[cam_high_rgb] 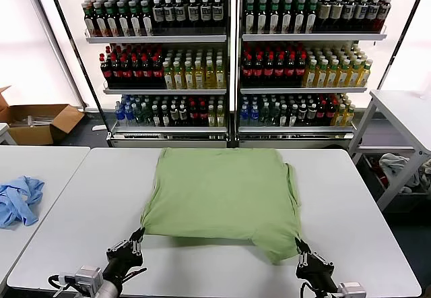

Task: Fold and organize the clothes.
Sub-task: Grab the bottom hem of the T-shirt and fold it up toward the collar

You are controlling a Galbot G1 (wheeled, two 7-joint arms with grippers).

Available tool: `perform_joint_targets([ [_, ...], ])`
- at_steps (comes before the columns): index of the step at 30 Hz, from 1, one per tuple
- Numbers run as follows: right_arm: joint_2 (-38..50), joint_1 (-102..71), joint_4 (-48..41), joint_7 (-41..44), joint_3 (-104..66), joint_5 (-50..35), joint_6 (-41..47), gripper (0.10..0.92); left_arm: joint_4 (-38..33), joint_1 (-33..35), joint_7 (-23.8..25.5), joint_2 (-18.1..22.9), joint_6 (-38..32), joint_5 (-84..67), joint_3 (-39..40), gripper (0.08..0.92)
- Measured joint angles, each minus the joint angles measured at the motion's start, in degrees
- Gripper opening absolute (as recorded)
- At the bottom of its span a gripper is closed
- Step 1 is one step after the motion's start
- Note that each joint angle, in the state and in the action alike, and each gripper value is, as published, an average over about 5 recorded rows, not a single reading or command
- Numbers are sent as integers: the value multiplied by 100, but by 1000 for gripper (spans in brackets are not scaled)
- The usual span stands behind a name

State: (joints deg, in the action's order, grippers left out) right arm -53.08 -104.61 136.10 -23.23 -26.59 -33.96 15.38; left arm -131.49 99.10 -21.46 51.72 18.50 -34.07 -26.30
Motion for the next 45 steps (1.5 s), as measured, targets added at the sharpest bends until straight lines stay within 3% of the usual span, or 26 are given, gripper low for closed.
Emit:
perform_joint_targets([
  [7, 300, -540, 484, 54, -499, -132, 156, 109, -257, 589, -244, -101, -136, 102, -90, 84],
  [12, 389, -628, 614, 103, -660, -263, 285, 109, -277, 636, -356, -52, -183, 173, -71, 84],
  [29, 546, 1363, -93, 217, 61, -766, 1323, 109, 209, -682, -452, 246, 30, 113, 313, 84],
  [45, 726, 3046, -1118, 832, 800, -607, 1556, 109, 788, -1718, -502, 326, 415, 223, 733, 84],
])
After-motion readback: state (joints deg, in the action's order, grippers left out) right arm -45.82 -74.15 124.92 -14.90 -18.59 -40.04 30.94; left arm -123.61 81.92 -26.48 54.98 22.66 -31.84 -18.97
